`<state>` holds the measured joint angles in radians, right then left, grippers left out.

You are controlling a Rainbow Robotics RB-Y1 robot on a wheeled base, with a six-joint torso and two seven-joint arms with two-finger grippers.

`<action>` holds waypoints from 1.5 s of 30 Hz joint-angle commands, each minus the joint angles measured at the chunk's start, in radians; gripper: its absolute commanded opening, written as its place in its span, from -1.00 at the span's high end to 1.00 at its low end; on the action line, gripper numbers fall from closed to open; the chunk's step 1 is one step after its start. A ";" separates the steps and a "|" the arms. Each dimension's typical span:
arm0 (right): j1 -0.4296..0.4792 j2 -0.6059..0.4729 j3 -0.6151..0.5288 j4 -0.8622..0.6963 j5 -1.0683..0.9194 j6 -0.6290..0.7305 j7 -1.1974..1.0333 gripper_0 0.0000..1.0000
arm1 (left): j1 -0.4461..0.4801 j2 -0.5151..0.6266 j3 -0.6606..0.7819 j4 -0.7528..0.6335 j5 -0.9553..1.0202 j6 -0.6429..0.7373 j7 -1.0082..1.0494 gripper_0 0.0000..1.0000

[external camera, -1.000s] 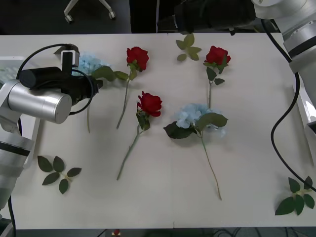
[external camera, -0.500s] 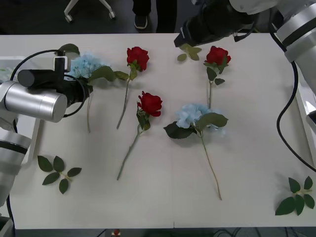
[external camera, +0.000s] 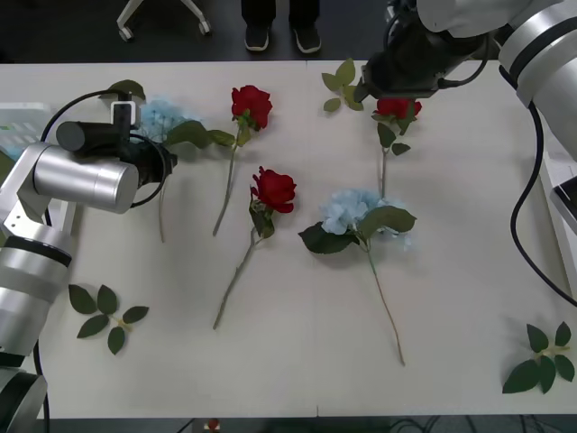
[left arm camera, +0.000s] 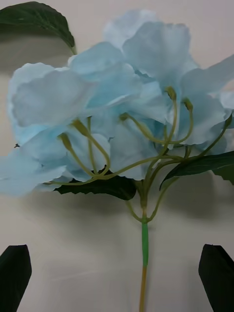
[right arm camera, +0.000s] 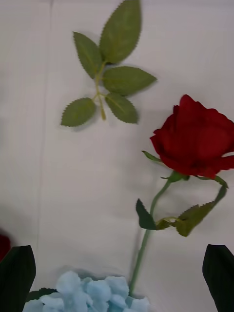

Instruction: Place the red flowers into the right box and the blue flowers into the left box. If a person shows an open palm, hand one flower to the person first, then continue sorting.

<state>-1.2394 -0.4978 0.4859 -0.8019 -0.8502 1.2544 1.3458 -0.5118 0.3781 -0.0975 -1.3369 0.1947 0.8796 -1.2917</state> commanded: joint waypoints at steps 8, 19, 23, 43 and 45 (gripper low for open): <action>-0.060 0.036 0.013 0.133 0.049 -0.058 -0.037 -1.00 | -0.063 -0.048 0.004 0.102 -0.034 -0.097 -0.077 -1.00; -0.060 0.091 0.014 0.251 0.161 -0.102 -0.047 -1.00 | -0.067 -0.048 0.001 0.133 -0.037 -0.103 -0.101 -0.93; -0.060 0.113 0.014 0.285 0.188 -0.104 -0.056 -1.00 | -0.067 -0.048 -0.004 0.145 -0.038 -0.105 -0.103 -0.78; -0.060 0.188 0.014 0.418 0.227 -0.161 -0.103 -1.00 | -0.059 -0.047 -0.018 0.173 -0.021 -0.140 -0.106 1.00; -0.060 0.193 0.014 0.429 0.226 -0.167 -0.106 -1.00 | -0.059 -0.047 -0.016 0.151 -0.015 -0.123 -0.104 1.00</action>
<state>-1.2422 -0.3195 0.5116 -0.3778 -0.6274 1.0917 1.2781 -0.5449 0.3271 -0.1004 -1.1518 0.1703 0.7428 -1.3579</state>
